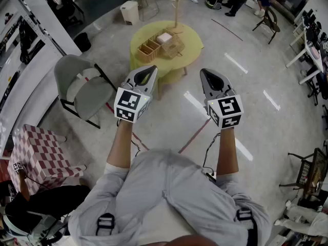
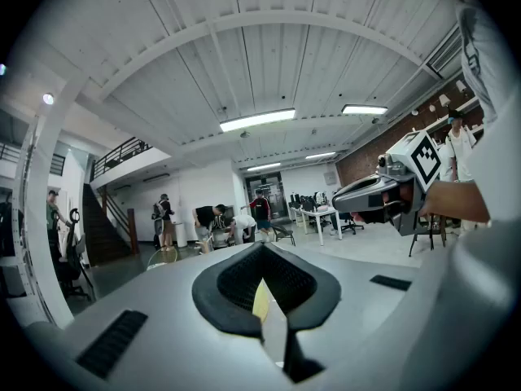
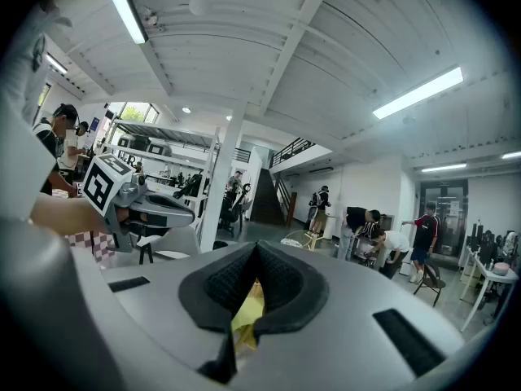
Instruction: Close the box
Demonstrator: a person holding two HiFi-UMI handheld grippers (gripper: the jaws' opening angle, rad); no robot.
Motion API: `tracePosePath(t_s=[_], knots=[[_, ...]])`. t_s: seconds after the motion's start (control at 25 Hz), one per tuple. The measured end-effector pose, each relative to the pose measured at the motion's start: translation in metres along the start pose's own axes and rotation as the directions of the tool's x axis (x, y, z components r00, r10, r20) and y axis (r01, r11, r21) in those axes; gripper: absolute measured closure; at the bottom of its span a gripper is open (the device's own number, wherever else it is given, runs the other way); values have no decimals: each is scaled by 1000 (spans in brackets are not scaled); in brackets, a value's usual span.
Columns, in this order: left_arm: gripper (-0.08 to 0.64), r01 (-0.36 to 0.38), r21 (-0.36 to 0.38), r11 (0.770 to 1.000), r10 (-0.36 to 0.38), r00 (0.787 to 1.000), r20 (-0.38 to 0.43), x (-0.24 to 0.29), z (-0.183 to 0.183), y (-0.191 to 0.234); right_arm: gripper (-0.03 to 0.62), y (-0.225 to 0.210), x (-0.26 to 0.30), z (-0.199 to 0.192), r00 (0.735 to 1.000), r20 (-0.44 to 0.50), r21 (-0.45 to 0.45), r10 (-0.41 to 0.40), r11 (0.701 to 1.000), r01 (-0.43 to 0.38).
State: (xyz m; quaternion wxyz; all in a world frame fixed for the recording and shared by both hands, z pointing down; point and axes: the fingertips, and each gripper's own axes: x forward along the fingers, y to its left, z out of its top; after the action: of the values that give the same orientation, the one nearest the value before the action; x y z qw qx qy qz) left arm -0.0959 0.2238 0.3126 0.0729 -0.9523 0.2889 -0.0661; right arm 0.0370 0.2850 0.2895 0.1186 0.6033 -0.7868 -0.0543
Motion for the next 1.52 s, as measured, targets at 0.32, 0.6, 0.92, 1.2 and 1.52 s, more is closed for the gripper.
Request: tracePosePath(t_s=[0.32,0.6,0.92,1.2,1.52], knots=[[532,-14,12,1000,14,1000,-7,14,4,-15,571,-17,-5,-4,1000,17,13,19,1000,-19],[532,-50,8,999,50,999,-13,20,6,-32,571,-31,-19,-10,994,49,91,93,991,-97],[532,-98,10,995,98,994,-37,28,3,-38,571,-54,-21,-29,993,37,137,113,984,-117],[532,-94,11,995,95,995,-43,58,-12,-18,571,-63,11,-43,992,25,131,124,983,-126],[532,-87,13,996,87,995,-48,125,-37,58,571,-98,105,-52,996,-4,126,93,988,-92]])
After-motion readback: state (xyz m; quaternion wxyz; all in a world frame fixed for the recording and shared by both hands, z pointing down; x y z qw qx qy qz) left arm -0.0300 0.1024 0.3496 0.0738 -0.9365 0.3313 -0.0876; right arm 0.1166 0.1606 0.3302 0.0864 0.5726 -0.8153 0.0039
